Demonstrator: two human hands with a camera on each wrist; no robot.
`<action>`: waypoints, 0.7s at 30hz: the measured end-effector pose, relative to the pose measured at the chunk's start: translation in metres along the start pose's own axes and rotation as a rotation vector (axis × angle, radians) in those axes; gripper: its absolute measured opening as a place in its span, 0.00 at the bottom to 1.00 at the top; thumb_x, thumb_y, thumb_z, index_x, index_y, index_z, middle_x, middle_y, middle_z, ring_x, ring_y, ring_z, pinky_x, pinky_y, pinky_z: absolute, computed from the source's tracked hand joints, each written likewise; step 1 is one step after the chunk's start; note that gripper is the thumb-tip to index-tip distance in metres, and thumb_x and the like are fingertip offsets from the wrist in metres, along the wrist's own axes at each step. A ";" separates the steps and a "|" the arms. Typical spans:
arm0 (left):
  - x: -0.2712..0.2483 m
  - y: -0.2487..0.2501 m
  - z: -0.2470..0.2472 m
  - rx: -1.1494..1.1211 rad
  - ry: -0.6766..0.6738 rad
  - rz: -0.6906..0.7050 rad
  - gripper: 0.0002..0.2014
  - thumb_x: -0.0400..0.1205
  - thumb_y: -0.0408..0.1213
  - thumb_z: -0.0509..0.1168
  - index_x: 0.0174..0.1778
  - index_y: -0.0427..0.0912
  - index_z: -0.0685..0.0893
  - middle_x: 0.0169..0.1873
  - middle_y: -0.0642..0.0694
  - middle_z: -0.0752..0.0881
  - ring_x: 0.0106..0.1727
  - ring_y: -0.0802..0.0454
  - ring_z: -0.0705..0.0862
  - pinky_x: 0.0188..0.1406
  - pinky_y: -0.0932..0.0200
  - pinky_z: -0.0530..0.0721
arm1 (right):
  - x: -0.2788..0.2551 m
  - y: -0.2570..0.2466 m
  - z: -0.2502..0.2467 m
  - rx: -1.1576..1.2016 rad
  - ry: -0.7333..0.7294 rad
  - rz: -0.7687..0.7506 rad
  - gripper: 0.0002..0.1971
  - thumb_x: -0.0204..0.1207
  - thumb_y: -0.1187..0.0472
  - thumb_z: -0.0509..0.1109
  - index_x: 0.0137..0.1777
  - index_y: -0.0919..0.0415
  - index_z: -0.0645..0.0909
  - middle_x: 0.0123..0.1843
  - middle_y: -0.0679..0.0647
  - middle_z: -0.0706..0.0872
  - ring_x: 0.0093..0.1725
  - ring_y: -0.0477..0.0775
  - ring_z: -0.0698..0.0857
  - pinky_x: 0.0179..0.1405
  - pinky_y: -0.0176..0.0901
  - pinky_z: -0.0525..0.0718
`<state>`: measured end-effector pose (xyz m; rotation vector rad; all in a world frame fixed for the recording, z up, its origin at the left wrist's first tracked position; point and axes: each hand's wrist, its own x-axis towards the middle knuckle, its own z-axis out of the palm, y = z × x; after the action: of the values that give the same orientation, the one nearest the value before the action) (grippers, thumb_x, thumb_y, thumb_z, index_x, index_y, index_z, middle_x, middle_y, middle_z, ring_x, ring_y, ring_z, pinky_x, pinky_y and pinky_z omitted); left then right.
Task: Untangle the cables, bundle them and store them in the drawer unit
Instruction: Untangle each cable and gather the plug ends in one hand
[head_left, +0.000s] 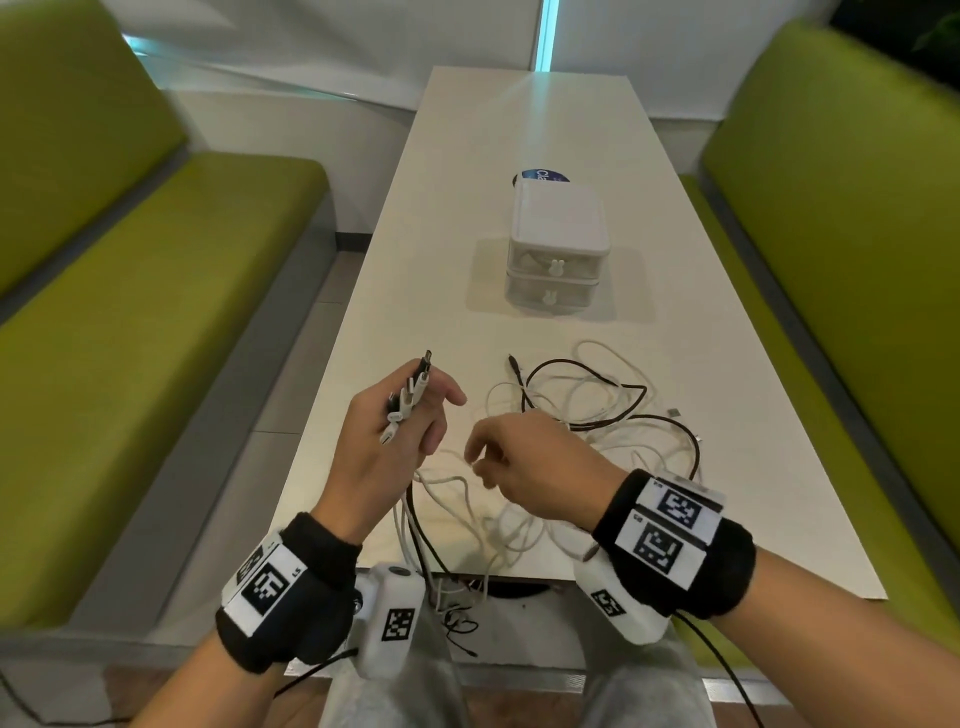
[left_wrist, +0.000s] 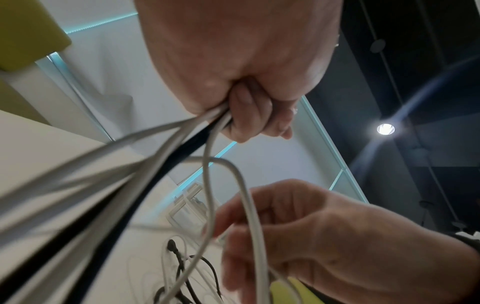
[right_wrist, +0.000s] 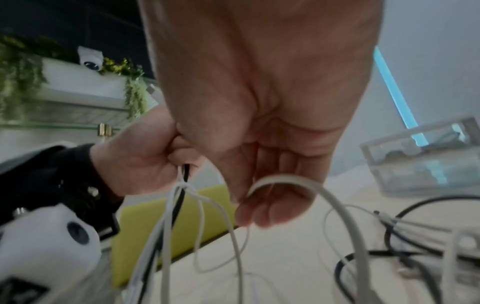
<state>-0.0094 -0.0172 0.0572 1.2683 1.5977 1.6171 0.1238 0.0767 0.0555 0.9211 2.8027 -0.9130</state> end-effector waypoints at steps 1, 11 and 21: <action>0.000 -0.001 -0.002 0.015 0.008 0.003 0.14 0.87 0.43 0.57 0.42 0.42 0.83 0.20 0.50 0.70 0.22 0.56 0.66 0.23 0.63 0.65 | -0.001 -0.002 -0.002 0.105 0.039 0.000 0.08 0.80 0.60 0.67 0.57 0.54 0.84 0.42 0.48 0.91 0.41 0.46 0.86 0.43 0.38 0.81; 0.000 -0.004 -0.006 -0.002 0.113 -0.020 0.13 0.89 0.33 0.57 0.41 0.39 0.83 0.20 0.49 0.68 0.21 0.56 0.65 0.23 0.66 0.64 | -0.037 -0.008 -0.019 0.432 -0.647 -0.083 0.07 0.78 0.66 0.72 0.51 0.69 0.86 0.41 0.56 0.91 0.34 0.53 0.89 0.42 0.44 0.88; 0.001 0.005 0.003 -0.085 0.060 -0.059 0.14 0.88 0.35 0.56 0.40 0.38 0.82 0.20 0.48 0.66 0.21 0.56 0.63 0.21 0.63 0.61 | -0.025 -0.011 -0.025 -0.421 0.100 0.009 0.09 0.81 0.66 0.58 0.58 0.60 0.76 0.42 0.55 0.80 0.42 0.60 0.78 0.33 0.47 0.75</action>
<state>-0.0063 -0.0160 0.0617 1.1283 1.5693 1.6822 0.1415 0.0707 0.0875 0.9301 2.8951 -0.2568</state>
